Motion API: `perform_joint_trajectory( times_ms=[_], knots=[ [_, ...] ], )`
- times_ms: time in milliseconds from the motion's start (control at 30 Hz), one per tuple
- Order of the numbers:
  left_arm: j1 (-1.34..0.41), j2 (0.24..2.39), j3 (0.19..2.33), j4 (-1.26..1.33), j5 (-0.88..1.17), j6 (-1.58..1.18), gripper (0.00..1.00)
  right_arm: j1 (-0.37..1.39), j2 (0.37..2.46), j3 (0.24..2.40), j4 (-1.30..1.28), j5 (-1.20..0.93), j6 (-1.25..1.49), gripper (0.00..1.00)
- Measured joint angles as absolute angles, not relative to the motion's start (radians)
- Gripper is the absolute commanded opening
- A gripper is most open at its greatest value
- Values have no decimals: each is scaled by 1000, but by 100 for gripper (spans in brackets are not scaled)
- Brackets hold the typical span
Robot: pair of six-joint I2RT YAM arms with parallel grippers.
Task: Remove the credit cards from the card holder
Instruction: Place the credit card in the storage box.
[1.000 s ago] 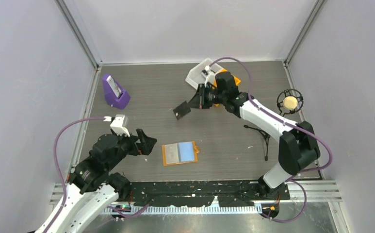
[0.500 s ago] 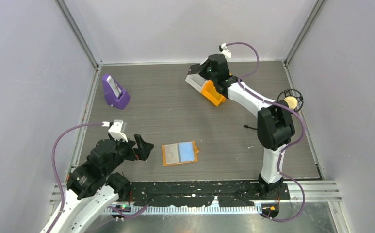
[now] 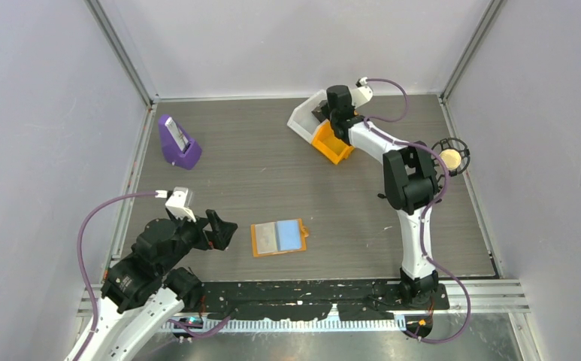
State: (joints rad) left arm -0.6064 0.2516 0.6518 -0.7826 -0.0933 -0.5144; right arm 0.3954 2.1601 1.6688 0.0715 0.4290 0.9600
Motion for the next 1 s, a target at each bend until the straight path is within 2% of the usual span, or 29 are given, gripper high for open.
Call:
perform_joint_trajectory(
  times_ms=[167,867,1000],
  knots=[
    [-606,251,652,-783,-90,-513,99,382,2225,1758,51,443,987,5],
    [-606,248,652,-783,-78,-506,99,371,2299,1839,-14,452,1047,8],
    [-606,249,652,-782,-73,-503,99,371,2320,1850,-46,451,1053,12]
  ],
)
